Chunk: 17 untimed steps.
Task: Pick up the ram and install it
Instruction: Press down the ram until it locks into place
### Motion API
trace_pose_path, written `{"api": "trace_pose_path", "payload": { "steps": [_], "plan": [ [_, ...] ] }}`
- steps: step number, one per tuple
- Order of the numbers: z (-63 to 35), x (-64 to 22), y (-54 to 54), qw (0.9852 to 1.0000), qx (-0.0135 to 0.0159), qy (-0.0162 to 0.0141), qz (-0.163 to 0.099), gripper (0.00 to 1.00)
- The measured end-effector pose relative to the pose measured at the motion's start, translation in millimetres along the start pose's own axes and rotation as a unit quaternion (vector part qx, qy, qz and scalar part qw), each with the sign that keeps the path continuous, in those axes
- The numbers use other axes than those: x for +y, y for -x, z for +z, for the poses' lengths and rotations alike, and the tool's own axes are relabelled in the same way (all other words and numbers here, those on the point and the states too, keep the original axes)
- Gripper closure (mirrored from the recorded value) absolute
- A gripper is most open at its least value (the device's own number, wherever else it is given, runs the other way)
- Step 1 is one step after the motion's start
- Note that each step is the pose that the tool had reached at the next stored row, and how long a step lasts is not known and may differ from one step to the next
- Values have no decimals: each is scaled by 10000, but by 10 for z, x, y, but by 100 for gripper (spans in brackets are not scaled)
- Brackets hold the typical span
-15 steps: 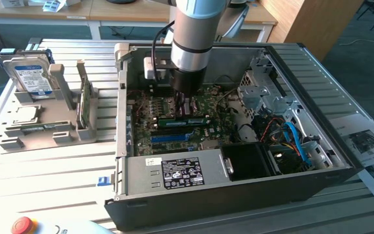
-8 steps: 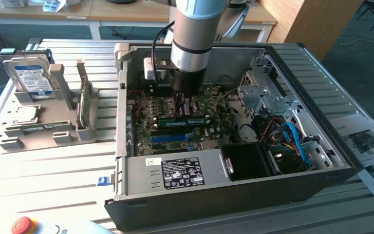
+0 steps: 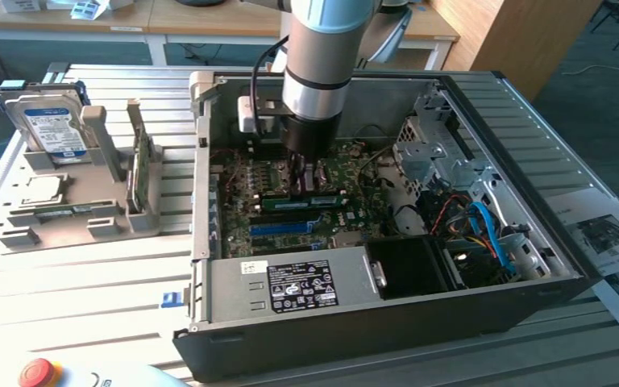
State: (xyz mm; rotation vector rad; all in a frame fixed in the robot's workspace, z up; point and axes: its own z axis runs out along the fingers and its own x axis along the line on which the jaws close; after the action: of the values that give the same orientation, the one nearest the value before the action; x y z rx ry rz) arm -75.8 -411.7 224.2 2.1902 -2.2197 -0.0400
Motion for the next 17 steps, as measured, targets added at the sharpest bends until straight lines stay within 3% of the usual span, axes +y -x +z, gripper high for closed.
{"api": "trace_pose_path", "payload": {
  "steps": [17],
  "plan": [
    [24, 9, -13, 10000, 0, 0, 1, 89]
  ]
}}
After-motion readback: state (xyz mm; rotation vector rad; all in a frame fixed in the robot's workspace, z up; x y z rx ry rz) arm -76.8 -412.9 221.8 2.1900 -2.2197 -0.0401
